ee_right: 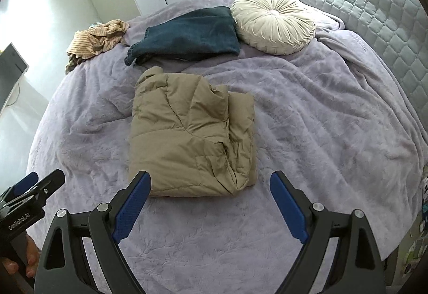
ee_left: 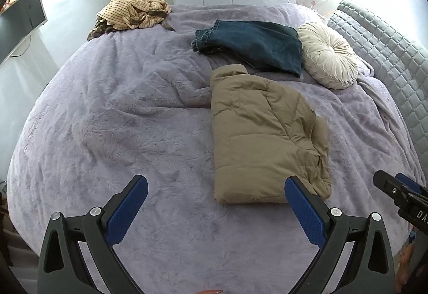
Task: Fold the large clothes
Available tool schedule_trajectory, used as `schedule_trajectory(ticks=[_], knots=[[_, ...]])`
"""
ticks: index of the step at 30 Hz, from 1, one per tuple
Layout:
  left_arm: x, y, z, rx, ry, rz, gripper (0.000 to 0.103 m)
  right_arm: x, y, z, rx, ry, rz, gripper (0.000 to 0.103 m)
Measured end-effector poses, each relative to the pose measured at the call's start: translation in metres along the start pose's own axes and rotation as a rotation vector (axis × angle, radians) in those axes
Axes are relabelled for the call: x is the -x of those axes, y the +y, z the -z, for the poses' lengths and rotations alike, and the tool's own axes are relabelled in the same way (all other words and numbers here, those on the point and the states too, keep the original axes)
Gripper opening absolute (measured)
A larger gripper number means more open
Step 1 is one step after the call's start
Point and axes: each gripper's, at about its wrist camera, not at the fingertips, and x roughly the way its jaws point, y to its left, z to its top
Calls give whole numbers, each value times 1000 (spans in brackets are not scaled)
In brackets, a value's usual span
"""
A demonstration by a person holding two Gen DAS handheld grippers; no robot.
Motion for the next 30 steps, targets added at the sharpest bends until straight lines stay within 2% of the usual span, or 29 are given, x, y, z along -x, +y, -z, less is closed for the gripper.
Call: schedule_trajectory(ticks=[8,30], knots=[[6,-7,1,-29,-26,-30,103,6,-2,0,-8,-13,11,92],[10,-10,2,-34,-25,-38,103,6,-4,-3,-8,-13,4,92]])
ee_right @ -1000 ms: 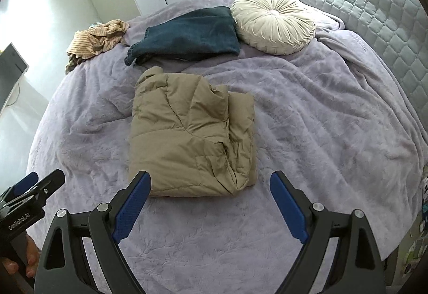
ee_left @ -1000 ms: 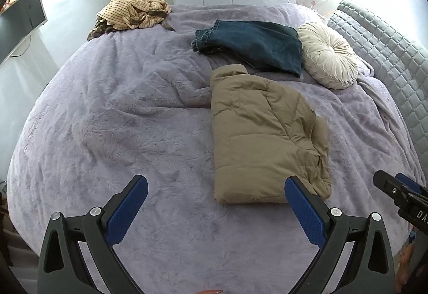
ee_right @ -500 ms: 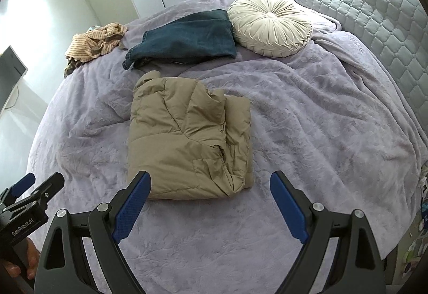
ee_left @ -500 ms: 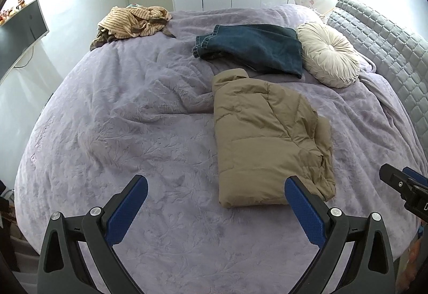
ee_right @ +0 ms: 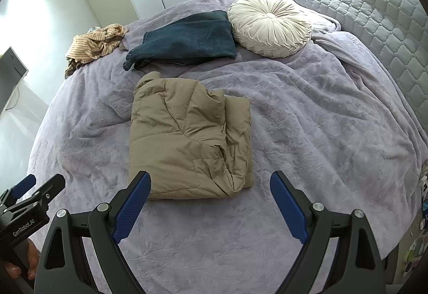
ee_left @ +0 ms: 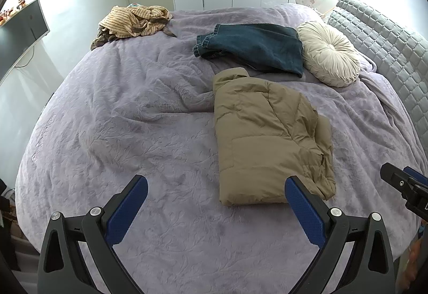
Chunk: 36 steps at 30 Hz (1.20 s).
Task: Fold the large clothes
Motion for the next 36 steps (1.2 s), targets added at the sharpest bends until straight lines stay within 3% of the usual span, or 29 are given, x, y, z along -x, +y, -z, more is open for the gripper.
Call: schedule_trajectory(ticks=[36], knots=[[-1,0,2,1,12,11,103,3,6,9,-23,2,1,92]])
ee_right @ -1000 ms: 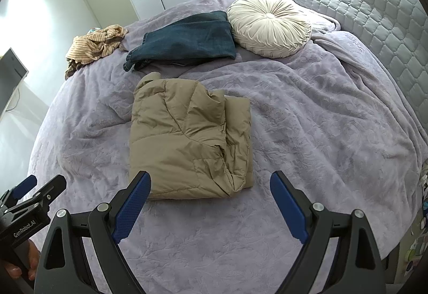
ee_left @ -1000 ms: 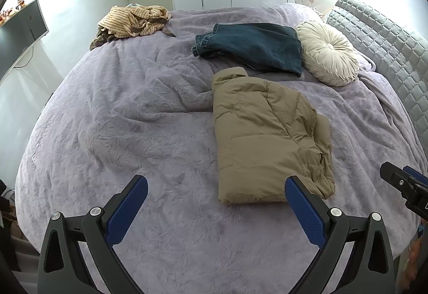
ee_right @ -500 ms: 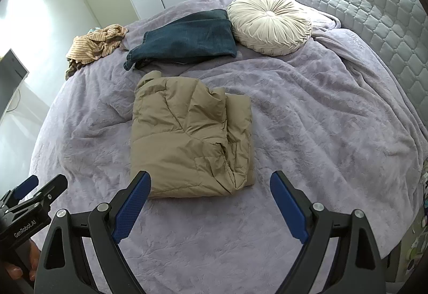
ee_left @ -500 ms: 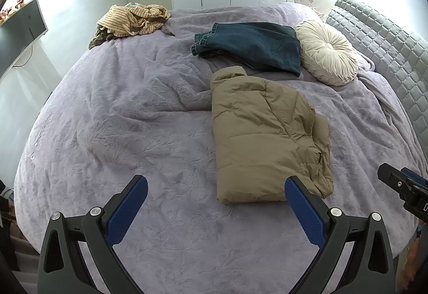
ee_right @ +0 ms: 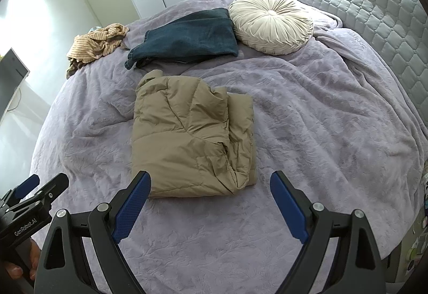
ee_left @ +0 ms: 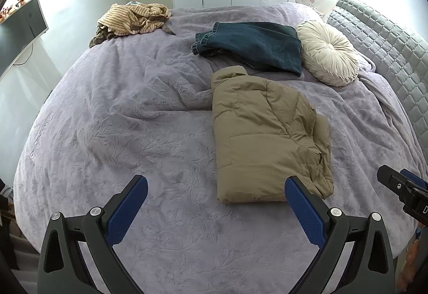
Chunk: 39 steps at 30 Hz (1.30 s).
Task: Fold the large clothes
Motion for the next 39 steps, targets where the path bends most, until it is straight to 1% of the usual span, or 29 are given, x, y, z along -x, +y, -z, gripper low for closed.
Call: schedule_trajectory(ticks=[28,32,37,39], knots=[[-3,1,-3,-8,5,0,103,-1,3,2,-4,1,-2,92],[-3,3,-4,-11,4,-3,103,-1,11,6,-1,4,-7,92],[-4,3,-4,-12,6,-2,103,-1,9,6,-4,5,-6,92],[-3,3,-3,-11,6,-5,103,-2,14,7,-3,9,-8,92]])
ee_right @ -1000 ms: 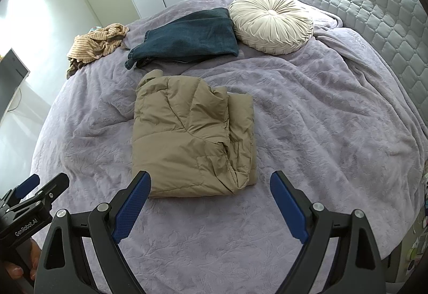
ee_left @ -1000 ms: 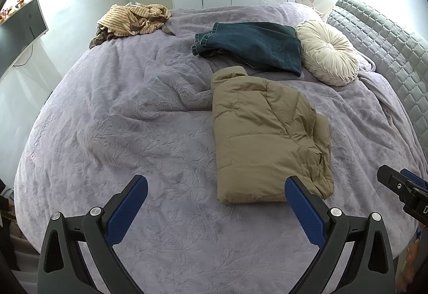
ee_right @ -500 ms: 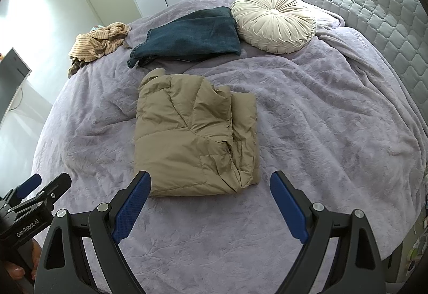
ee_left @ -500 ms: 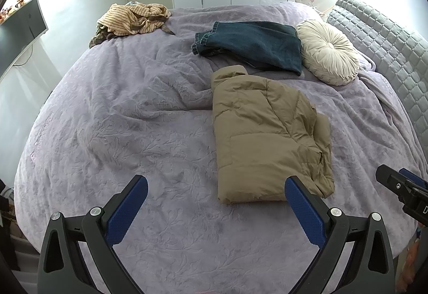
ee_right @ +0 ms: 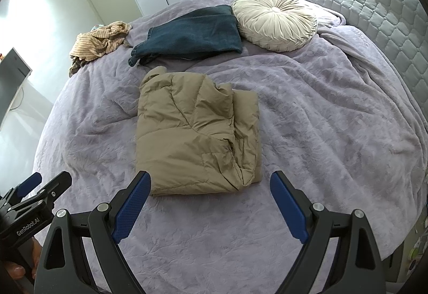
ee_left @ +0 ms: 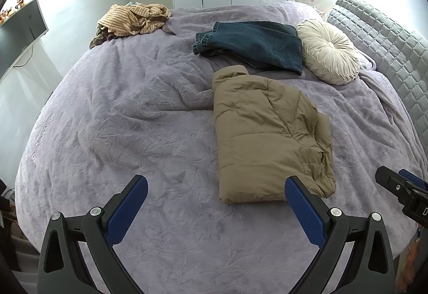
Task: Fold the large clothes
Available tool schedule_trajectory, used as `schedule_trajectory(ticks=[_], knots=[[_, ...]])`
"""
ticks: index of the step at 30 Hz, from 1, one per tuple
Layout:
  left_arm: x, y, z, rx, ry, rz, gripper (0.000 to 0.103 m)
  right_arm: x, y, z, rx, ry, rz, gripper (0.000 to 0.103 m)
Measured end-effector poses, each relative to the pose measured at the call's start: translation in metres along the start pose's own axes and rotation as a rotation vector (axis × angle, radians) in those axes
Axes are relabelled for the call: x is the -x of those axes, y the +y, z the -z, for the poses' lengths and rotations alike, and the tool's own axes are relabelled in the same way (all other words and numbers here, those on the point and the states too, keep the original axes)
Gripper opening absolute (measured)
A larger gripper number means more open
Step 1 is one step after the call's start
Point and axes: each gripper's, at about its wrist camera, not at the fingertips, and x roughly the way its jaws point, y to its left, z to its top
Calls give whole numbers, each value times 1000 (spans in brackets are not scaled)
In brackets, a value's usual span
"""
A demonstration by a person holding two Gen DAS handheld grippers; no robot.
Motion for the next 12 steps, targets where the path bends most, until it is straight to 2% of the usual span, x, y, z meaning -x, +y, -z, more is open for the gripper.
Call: schedule_trajectory(ticks=[12], knots=[[3,2,1,-1,-11,26,103,1,6,8,-3,8,-2,92]])
